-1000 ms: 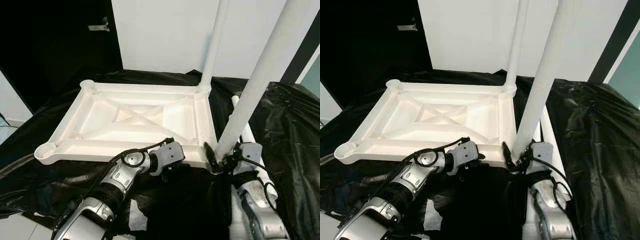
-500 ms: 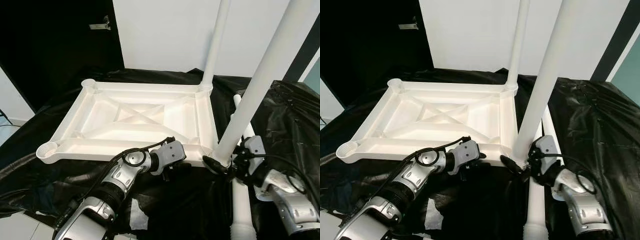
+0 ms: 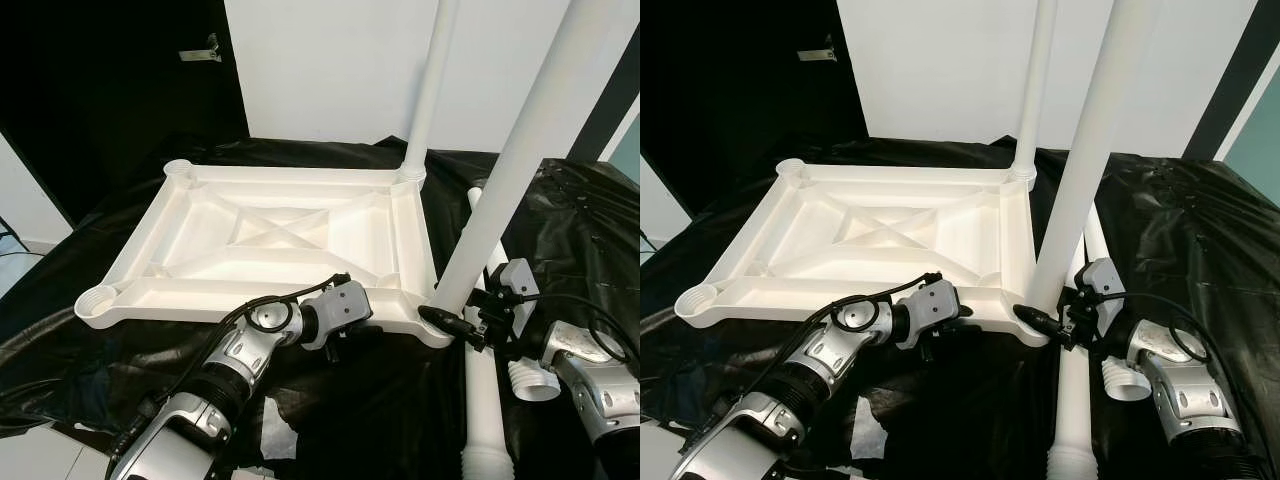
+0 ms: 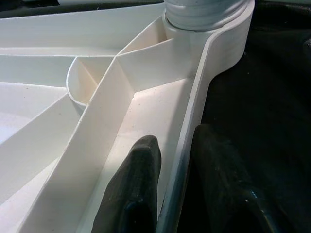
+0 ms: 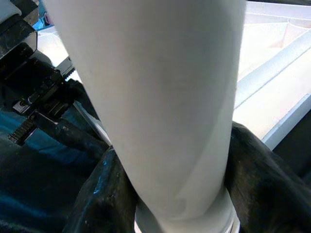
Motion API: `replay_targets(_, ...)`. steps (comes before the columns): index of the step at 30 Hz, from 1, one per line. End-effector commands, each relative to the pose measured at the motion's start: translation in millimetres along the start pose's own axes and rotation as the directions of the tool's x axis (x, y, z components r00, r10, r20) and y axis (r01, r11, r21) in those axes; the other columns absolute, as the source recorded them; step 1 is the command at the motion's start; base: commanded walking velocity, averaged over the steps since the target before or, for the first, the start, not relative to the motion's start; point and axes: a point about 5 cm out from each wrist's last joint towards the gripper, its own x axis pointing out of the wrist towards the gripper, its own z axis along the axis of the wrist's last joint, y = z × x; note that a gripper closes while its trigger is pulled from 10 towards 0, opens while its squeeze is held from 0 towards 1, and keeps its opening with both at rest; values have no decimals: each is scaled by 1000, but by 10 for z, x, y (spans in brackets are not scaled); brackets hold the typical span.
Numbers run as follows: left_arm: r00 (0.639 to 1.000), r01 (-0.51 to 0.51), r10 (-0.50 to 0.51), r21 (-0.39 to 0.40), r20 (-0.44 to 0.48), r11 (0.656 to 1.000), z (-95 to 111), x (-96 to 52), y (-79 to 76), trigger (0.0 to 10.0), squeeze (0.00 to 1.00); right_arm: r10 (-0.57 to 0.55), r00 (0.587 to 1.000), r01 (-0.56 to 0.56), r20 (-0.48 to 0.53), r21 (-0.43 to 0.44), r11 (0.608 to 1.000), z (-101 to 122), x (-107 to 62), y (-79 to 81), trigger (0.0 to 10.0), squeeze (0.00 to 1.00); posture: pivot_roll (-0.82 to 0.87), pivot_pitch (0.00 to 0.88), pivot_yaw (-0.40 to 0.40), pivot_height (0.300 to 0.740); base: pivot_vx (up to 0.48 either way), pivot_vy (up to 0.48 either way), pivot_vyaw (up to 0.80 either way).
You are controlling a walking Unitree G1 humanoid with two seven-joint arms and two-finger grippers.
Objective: Building children table
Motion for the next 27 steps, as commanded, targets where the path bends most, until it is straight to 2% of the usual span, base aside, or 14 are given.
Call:
replay_targets(1, 981, 119, -136, -121, -138, 986, -379, 31, -278, 10000, 0, -67, 998, 67, 13, 19, 998, -45, -20, 18, 0, 0, 17, 0, -6, 740, 0, 0, 0)
replay_targets(4, 982, 115, -132, -123, -135, 986, -377, 31, -280, 10000, 0, -218, 973, 213, 78, 72, 974, -69, 42, 98, 0, 0, 19, 0, -7, 740, 0, 0, 0)
replay_targets(6, 982, 116, -133, -127, -135, 985, -385, 32, -297, 10000, 0, -397, 912, 381, 101, 144, 913, -138, 94, 269, 0, 0, 26, 0, -12, 740, 0, 0, 0)
replay_targets(7, 982, 116, -133, -127, -135, 985, -385, 32, -297, 10000, 0, -397, 912, 381, 101, 144, 913, -138, 94, 269, 0, 0, 26, 0, -12, 740, 0, 0, 0)
replay_targets(10, 982, 117, -135, -131, -135, 984, -395, 25, -310, 10000, 0, -553, 828, 524, 98, 216, 824, -188, 113, 435, 0, 0, 28, 0, -8, 740, 0, 0, 0)
replay_targets(13, 982, 117, -135, -131, -135, 984, -396, 22, -311, 10000, 0, -582, 807, 552, 97, 226, 803, -190, 110, 448, 0, 0, 28, 0, -8, 740, 0, 0, 0)
replay_targets(19, 981, 122, -139, -129, -138, 984, -398, 31, -309, 10000, 0, -722, 688, 695, 72, 222, 684, -227, 82, 488, 0, 0, 25, 0, -9, 740, 0, 0, 0)
replay_targets(20, 981, 122, -139, -128, -137, 984, -393, 35, -307, 10000, 0, -734, 676, 708, 63, 222, 671, -228, 107, 511, 4235, 0, 22, 0, -6, 740, 0, 0, 0)
replay_targets(21, 981, 122, -139, -128, -137, 984, -393, 35, -307, 10000, 0, -734, 676, 708, 63, 222, 671, -228, 107, 511, 4235, 0, 22, 0, -6, 740, 0, 0, 0)
replay_targets(22, 981, 123, -140, -127, -136, 984, -389, 37, -307, 10000, 0, -737, 674, 711, 57, 221, 668, -226, 128, 525, 9098, 0, 20, 0, -4, 740, 0, 0, 0)
replay_targets(23, 981, 123, -140, -127, -136, 984, -389, 37, -307, 10000, 0, -737, 674, 711, 57, 221, 668, -226, 128, 525, 9098, 0, 20, 0, -4, 740, 0, 0, 0)
replay_targets(24, 981, 124, -141, -127, -136, 984, -387, 39, -309, 10000, 0, -730, 681, 704, 57, 224, 674, -222, 147, 526, 10000, 839, 18, 0, -4, 740, 0, 0, 0)
replay_targets(25, 980, 125, -142, -127, -136, 984, -386, 38, -310, 10000, 0, -726, 685, 700, 63, 220, 679, -209, 157, 522, 10000, 1000, 17, 0, -4, 740, 0, 0, 0)
replay_targets(27, 980, 126, -143, -126, -137, 984, -387, 39, -311, 10000, 0, -706, 704, 681, 73, 214, 701, -191, 172, 496, 10000, 1000, 14, 0, -5, 740, 0, 0, 0)
